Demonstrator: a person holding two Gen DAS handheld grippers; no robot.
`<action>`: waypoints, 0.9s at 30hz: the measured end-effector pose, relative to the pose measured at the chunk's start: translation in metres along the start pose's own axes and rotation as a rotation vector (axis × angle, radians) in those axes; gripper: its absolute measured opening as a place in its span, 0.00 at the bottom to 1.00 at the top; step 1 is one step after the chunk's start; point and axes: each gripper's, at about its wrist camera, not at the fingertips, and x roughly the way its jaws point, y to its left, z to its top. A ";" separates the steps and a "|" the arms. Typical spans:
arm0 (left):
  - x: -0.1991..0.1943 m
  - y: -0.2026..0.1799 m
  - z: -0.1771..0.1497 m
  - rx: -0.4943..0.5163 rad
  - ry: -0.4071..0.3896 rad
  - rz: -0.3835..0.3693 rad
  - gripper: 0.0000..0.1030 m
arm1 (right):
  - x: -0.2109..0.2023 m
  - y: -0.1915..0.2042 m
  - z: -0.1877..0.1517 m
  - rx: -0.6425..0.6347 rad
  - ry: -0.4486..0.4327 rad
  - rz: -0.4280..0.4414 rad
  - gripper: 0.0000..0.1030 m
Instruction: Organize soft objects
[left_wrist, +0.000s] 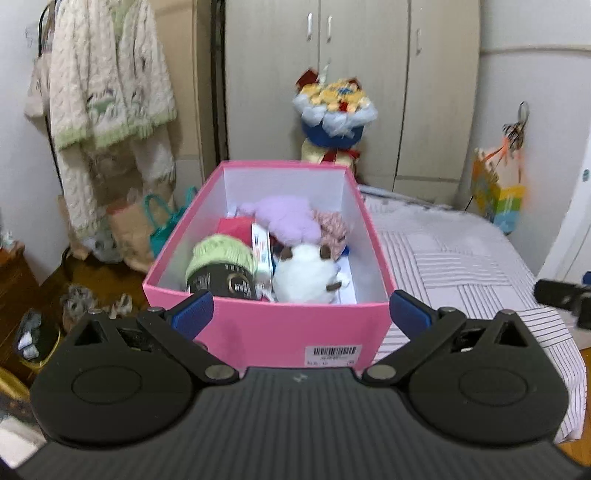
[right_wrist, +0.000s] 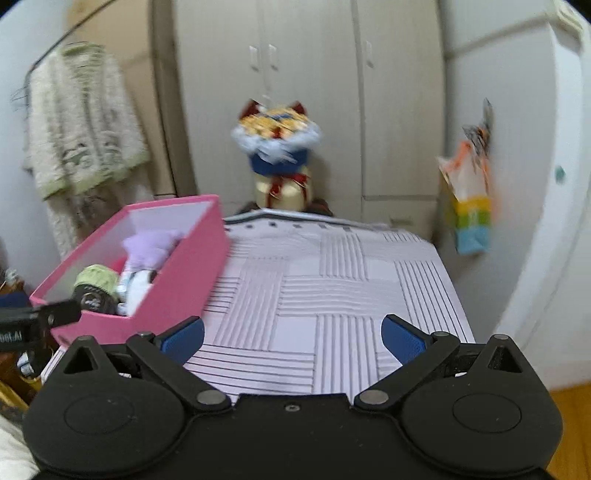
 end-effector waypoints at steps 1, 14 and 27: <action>0.003 0.000 0.003 -0.013 0.020 -0.005 1.00 | -0.001 -0.004 0.002 0.016 0.001 0.007 1.00; 0.002 -0.017 0.014 0.018 -0.014 -0.073 1.00 | -0.010 -0.013 0.013 -0.009 0.003 0.015 1.00; -0.019 -0.035 -0.002 0.078 -0.049 -0.063 1.00 | -0.028 -0.018 -0.008 0.008 -0.033 -0.012 1.00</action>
